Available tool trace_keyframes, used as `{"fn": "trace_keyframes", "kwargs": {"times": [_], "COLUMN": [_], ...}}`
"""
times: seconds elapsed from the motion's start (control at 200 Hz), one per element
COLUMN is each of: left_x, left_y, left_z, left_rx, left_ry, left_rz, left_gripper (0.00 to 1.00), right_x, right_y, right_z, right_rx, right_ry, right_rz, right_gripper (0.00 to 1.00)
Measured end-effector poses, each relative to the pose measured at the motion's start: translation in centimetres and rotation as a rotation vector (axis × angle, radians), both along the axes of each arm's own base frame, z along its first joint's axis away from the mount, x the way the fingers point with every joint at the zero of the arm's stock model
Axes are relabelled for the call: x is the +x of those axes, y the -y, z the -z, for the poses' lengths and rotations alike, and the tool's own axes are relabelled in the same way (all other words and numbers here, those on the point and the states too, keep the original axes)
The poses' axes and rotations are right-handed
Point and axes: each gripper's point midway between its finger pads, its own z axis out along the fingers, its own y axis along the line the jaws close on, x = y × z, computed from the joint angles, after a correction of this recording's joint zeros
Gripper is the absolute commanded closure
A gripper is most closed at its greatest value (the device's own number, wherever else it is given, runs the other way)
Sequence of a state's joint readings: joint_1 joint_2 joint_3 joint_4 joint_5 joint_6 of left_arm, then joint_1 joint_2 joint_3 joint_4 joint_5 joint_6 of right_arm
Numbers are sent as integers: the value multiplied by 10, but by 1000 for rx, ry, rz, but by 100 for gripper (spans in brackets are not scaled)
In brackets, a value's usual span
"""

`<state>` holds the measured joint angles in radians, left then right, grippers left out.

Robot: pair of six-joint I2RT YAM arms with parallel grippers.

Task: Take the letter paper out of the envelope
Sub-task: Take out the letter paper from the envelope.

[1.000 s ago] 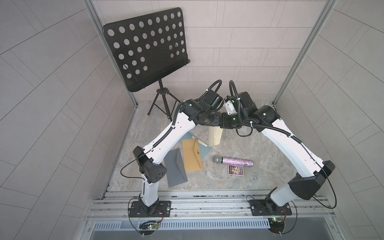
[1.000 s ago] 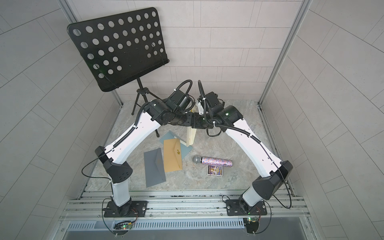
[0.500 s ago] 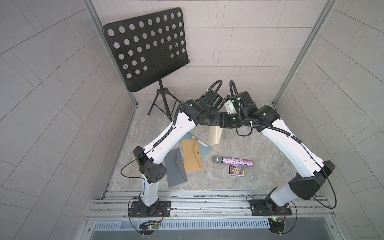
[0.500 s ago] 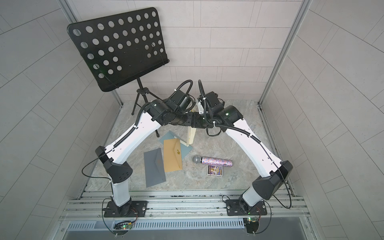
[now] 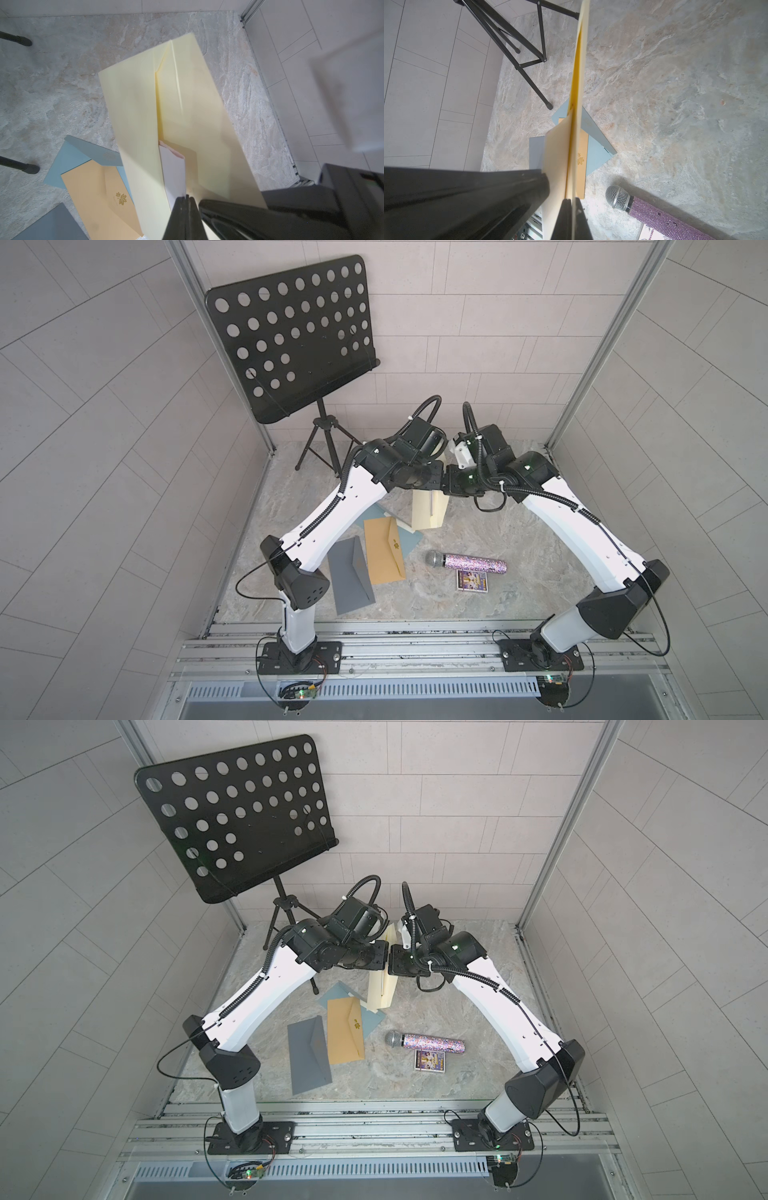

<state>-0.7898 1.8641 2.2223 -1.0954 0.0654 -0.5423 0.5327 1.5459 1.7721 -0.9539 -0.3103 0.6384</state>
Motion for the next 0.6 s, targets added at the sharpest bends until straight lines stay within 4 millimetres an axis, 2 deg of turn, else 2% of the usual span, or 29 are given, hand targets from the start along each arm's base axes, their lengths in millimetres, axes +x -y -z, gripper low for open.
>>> {"fn": "trace_keyframes", "kwargs": {"times": [0.38, 0.6], "left_x": [6, 9], "left_y": [-7, -23], "left_z": [-27, -46], "left_rx": [-114, -159], "left_ry": [16, 36], "left_rz": [-32, -75], "left_gripper": [100, 100], "right_x": [18, 34], "right_y": [13, 22], "right_z": [18, 37], "right_rx": [-15, -31], "right_ry": [-35, -73], "right_rz": [48, 89], "right_gripper": [100, 100]}}
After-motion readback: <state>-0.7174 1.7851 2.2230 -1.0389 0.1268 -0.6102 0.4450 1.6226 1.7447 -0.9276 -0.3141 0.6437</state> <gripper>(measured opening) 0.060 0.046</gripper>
